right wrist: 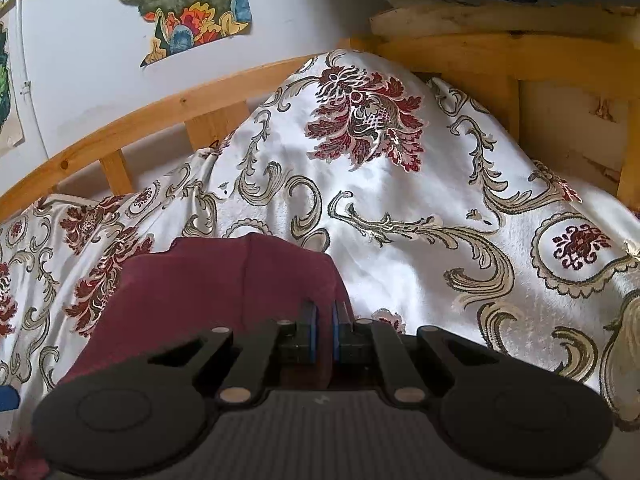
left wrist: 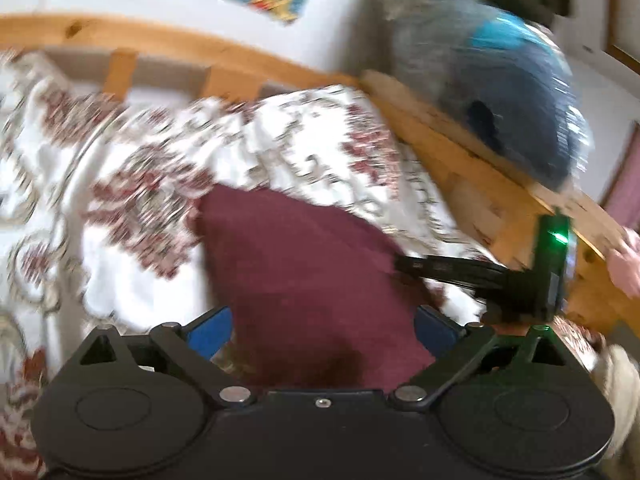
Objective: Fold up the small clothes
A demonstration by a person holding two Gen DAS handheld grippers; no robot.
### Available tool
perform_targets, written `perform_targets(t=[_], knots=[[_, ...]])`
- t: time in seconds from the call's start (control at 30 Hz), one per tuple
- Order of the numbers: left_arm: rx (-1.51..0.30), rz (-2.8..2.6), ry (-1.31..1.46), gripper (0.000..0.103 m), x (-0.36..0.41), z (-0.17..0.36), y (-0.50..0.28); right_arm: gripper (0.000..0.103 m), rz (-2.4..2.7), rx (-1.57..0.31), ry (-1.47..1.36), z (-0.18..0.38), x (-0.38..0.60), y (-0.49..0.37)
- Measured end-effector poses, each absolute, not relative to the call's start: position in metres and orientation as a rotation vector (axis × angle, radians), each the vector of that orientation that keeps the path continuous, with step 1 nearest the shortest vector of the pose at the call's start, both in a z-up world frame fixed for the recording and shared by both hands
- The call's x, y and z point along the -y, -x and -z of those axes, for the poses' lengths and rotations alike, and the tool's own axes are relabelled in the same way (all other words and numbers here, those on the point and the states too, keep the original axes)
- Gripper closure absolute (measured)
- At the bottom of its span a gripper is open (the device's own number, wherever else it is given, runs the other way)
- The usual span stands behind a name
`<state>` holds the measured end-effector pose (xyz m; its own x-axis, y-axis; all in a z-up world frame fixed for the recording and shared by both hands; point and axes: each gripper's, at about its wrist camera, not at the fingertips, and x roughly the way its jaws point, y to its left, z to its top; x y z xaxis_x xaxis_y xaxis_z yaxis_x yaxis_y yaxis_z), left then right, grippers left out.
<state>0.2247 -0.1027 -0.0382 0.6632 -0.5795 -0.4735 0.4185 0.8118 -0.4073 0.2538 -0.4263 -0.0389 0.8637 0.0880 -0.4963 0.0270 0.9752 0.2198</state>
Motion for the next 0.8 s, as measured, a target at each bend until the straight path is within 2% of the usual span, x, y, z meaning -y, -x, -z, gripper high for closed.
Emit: perform_targets(t=[0.13, 0.37, 0.6, 0.7, 0.73, 0.77, 0.8], knots=[[-0.719, 0.539, 0.381, 0.007, 0.087, 0.054, -0.237, 0.091, -0.052, -0.536, -0.242, 0.037, 0.427, -0.25], [-0.847, 0.538, 0.385, 0.01, 0.092, 0.079, -0.25, 0.054, -0.033, -0.586, -0.303, 0.022, 0.437, -0.214], [-0.879, 0.552, 0.427, 0.01, 0.09, 0.086, -0.25, 0.054, -0.101, -0.669, -0.562, 0.032, 0.457, -0.184], [-0.879, 0.552, 0.433, 0.01, 0.089, 0.086, -0.248, 0.055, -0.109, -0.699, -0.573, 0.04, 0.454, -0.193], [-0.876, 0.553, 0.428, 0.01, 0.089, 0.086, -0.248, 0.068, -0.105, -0.709, -0.585, 0.044, 0.452, -0.196], [-0.873, 0.553, 0.425, 0.01, 0.089, 0.086, -0.247, 0.091, -0.102, -0.717, -0.599, 0.047, 0.452, -0.2], [-0.869, 0.555, 0.423, 0.01, 0.09, 0.086, -0.247, 0.094, -0.105, -0.716, -0.618, 0.05, 0.452, -0.202]])
